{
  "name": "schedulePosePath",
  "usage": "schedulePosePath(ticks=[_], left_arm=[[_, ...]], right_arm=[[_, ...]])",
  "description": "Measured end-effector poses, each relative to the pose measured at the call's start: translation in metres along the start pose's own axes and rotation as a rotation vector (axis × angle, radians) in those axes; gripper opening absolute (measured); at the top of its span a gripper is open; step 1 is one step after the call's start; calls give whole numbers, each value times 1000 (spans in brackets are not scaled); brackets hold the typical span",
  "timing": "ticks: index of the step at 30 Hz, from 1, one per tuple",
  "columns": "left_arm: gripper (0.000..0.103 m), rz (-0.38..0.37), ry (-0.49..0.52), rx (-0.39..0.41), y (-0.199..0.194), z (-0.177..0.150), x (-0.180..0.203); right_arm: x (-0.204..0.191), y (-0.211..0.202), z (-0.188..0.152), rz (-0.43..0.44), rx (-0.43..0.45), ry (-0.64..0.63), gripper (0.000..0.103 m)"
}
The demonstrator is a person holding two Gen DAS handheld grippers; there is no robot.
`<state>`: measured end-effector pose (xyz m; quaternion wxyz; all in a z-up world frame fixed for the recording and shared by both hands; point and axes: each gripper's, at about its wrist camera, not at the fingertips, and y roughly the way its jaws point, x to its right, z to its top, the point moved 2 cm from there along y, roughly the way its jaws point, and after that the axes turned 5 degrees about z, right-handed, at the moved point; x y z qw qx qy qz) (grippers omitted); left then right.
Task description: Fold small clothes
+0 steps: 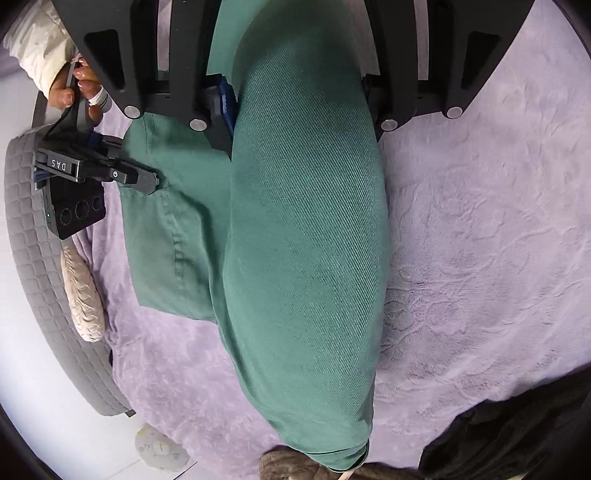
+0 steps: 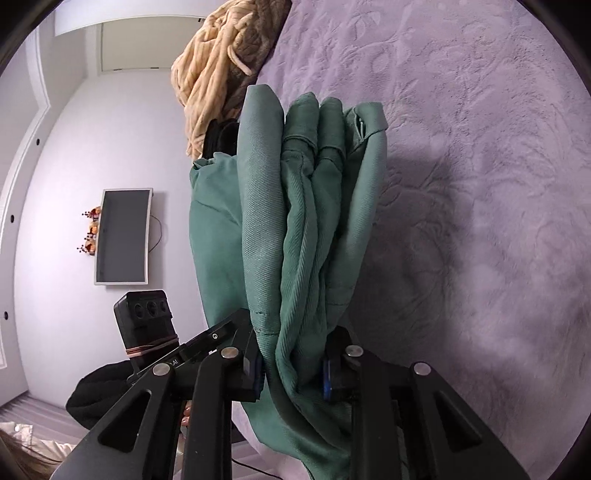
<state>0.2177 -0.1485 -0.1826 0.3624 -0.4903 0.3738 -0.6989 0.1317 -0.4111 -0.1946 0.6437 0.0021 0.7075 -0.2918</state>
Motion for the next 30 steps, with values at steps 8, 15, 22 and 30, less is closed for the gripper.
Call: schedulePosePath(ticks=[8,15,22,30], left_arm=[[50,14,-27,1,-68,-65,-11],[50,52,-46,-74,-103,-134,-67],[50,136,-55,-150,-98,-187,-126],[54,216,-2,-71,-140,-208,-144]], right_arm=[[-26,6,-59,38,-68,23,24],[-22,18,-71,64,-78,128,24],[-2,45,-97,-231,-44,169,33],[-51,13,-73,-472,133,-26,42]])
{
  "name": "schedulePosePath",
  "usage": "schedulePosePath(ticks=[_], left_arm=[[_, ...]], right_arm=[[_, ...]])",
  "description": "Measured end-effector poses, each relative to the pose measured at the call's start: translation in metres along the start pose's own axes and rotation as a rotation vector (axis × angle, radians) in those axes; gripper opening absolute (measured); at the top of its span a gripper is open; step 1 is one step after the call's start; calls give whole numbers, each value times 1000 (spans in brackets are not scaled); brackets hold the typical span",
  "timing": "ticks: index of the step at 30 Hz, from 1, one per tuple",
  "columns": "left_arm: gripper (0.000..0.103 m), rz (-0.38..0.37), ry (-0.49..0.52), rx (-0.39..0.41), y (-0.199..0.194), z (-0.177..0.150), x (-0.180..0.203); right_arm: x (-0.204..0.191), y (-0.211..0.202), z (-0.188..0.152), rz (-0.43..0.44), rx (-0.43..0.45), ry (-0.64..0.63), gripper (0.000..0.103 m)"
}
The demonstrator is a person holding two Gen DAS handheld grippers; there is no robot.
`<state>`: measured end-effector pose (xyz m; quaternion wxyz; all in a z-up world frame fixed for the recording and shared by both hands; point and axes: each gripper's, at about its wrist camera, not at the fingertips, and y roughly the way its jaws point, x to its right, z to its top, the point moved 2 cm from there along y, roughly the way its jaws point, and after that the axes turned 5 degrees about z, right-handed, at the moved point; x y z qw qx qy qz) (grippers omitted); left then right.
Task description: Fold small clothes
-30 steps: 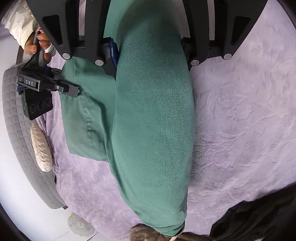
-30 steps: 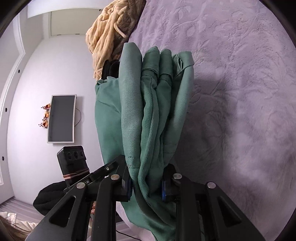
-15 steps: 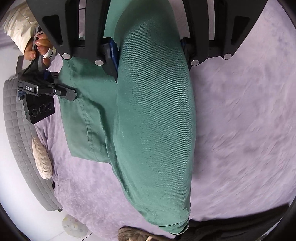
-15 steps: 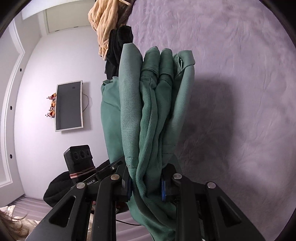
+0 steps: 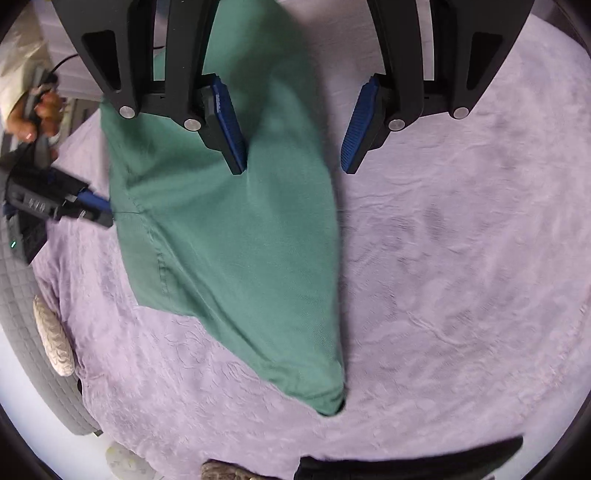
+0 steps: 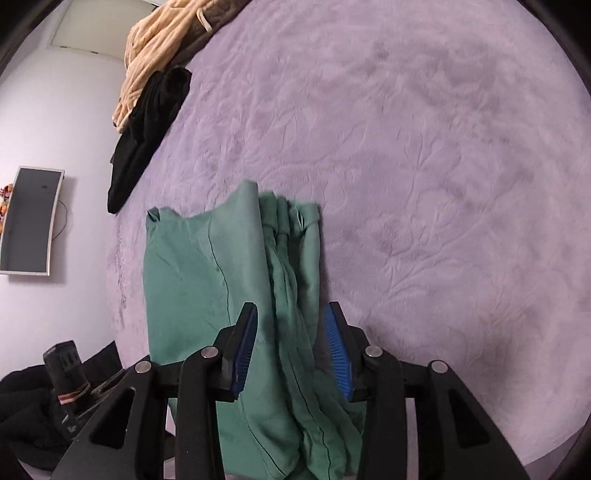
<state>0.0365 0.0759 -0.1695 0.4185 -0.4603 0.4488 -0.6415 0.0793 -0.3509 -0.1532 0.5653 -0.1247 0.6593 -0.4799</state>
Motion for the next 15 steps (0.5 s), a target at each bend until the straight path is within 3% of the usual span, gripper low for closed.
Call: schedulePosePath(ticks=[3,7,10,13,15], left_arm=[[54,2,26,33,-16,-8,2],[54,-21,102,16,-23,-30,17],[54,23,158,-34,-6,-50,35],[57,29,127,-63,10,-70,30],[65,46,103,-42,13,-78,25]], right_arm=[[-18,7,25,3,7,-74,42],[-33,44,32,-133,-45,-195,15],[-11,72,39,-244,-91,-224,15],[5,80,41,-241,-117,-217,15],[3,78,41,-270,-118,-261,23]])
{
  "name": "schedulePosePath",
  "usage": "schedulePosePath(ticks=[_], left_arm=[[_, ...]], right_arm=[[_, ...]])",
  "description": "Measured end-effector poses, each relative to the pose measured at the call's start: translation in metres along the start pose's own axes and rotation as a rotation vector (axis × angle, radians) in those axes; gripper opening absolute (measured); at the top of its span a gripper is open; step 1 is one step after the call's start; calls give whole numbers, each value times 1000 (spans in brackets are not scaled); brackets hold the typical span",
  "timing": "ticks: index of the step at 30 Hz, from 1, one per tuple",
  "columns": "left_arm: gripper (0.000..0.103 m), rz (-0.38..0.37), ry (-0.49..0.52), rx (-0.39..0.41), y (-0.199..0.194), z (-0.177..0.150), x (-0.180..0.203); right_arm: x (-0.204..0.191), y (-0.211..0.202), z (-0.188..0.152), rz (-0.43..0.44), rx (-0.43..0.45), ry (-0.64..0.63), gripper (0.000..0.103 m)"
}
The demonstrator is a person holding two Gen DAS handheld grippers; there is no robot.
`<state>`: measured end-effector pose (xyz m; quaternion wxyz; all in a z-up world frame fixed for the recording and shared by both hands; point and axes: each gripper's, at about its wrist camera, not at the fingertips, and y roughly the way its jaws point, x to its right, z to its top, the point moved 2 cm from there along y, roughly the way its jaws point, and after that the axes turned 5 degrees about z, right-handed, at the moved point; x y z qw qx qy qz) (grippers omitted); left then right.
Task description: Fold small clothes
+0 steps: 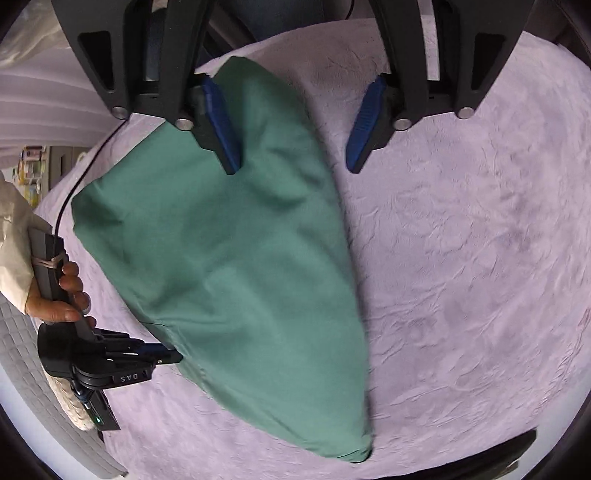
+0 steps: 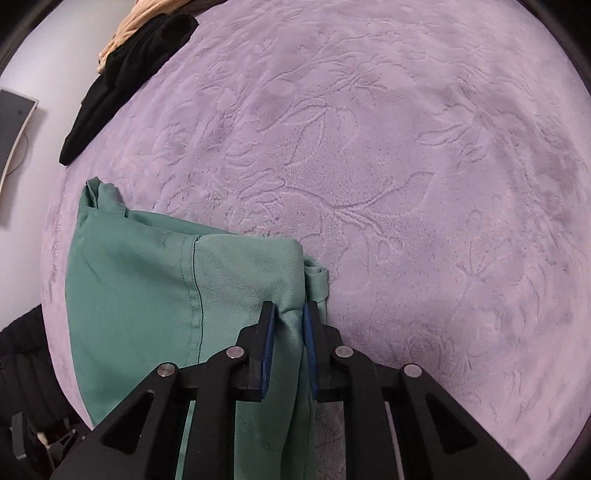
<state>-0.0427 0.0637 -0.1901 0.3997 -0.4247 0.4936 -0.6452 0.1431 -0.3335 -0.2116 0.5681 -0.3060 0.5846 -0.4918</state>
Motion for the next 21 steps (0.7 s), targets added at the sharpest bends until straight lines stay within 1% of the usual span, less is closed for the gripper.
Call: schedulePosePath(ticks=[1,2,5,6,9,10,12,15,16,18,19,20,21], left_arm=[[67,8,-4,5,1,-3,-1],[67,10,-9,5,1,-4,-3],[67,15,-7,-1,-2,-6,-4],[67,26,2,-1,-5,-6,-4],[67,50,8,5,-17,-3,-6],[67,51,3,11,-22,-2,-8],[67,45,-2,29,-30,-1,-12],[67,44,3,39,-32,3,-10],[67,40,5,36,-31,3,-7],[67,29,26,23,-25,4,3],[67,35,44,13,-19,0,9],[67,50,62,2,-13,-3,11],[67,59,67,8,-10,-8,12]], right_arm=[[0,-3,0,-19,1,-13,32],[2,-7,-1,-25,2,-5,35],[8,-32,-10,-9,22,37,35],[8,-42,-16,12,29,40,35],[-4,-72,-43,113,32,37,35],[-10,-82,-54,131,35,21,38],[-24,-97,-76,168,38,-8,38],[-44,-110,-110,255,25,-21,38],[-52,-110,-120,263,11,-32,38],[-59,-110,-140,189,-6,-72,38],[-59,-108,-148,145,-9,-82,38],[-56,-106,-154,113,-18,-81,40],[-51,-101,-159,76,-36,-76,41]])
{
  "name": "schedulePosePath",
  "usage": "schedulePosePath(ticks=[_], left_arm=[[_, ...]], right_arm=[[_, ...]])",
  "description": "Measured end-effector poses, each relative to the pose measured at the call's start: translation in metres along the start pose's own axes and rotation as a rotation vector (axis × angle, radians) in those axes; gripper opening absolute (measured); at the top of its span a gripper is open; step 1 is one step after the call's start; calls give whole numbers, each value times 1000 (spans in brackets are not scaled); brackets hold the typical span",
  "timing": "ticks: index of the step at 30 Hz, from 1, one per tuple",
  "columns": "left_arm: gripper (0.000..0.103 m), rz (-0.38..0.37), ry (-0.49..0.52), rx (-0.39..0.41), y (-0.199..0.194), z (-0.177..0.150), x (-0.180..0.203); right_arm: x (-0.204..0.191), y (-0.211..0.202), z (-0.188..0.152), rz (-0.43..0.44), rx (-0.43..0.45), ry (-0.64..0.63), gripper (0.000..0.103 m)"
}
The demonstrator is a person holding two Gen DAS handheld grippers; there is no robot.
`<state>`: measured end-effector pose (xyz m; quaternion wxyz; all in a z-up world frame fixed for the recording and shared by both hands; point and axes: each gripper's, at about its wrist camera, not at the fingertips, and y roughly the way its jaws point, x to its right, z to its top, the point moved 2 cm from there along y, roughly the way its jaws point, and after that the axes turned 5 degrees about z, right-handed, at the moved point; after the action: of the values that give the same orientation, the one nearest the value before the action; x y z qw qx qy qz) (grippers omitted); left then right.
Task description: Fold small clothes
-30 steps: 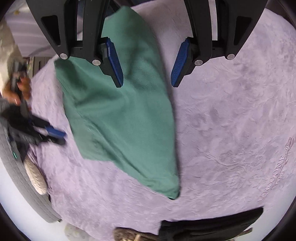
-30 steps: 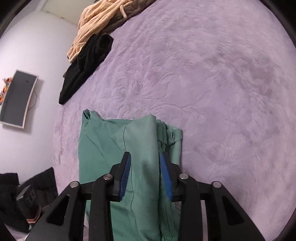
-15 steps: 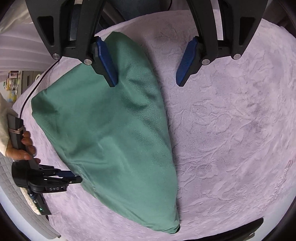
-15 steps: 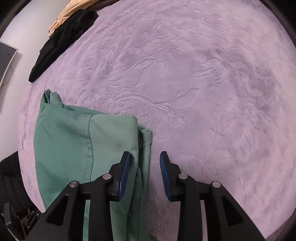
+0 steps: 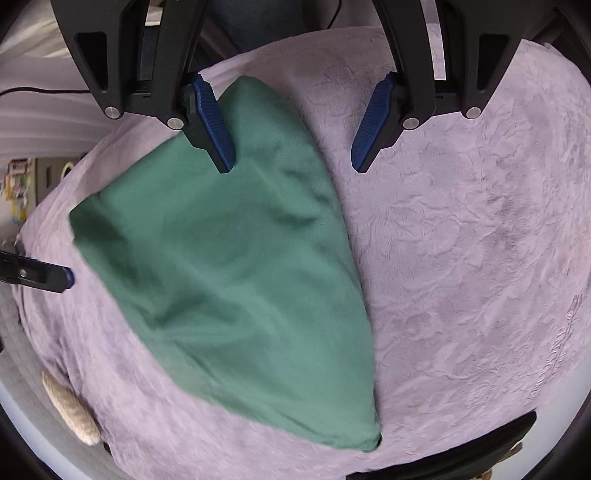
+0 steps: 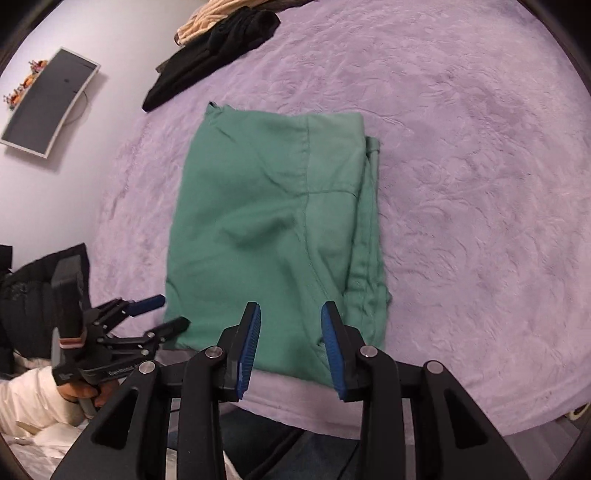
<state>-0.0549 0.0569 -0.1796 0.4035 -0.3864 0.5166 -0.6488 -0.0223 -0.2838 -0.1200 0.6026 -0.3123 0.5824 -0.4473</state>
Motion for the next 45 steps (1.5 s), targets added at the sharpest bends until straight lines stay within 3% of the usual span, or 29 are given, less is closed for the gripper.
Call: schedulePosePath(ticks=[3,4,5,9,11,18,20,27,43,45], left_arm=[[68,-18,-30,12,3,-5,-4],[68,-25,-38,10,3,-5,-5],[68,-24,-35,11,2,-5,-5],[68,3,13,31,-1,-9,-1],[68,3,13,33,0,-9,1],[68,7,10,25,4,-11,-2],[77,26,1,29,6,-9,-1],[78,19,-43,11,5,-9,-7],[78,36,-61,-52,0,-7,-16],[84,66,-39,-51,5,-6,-13]], right_arm=[[16,12,-10,9,-46,46,36],[23,14,-12,55,-45,90,8],[31,12,-13,93,-31,146,3],[86,18,-23,230,29,446,3],[103,31,-28,219,6,495,3],[92,47,-27,97,-39,399,4],[85,47,-26,63,-50,355,4],[55,46,-21,-70,-83,212,4],[34,46,-34,-120,-124,210,5],[34,50,-35,-139,-137,198,10]])
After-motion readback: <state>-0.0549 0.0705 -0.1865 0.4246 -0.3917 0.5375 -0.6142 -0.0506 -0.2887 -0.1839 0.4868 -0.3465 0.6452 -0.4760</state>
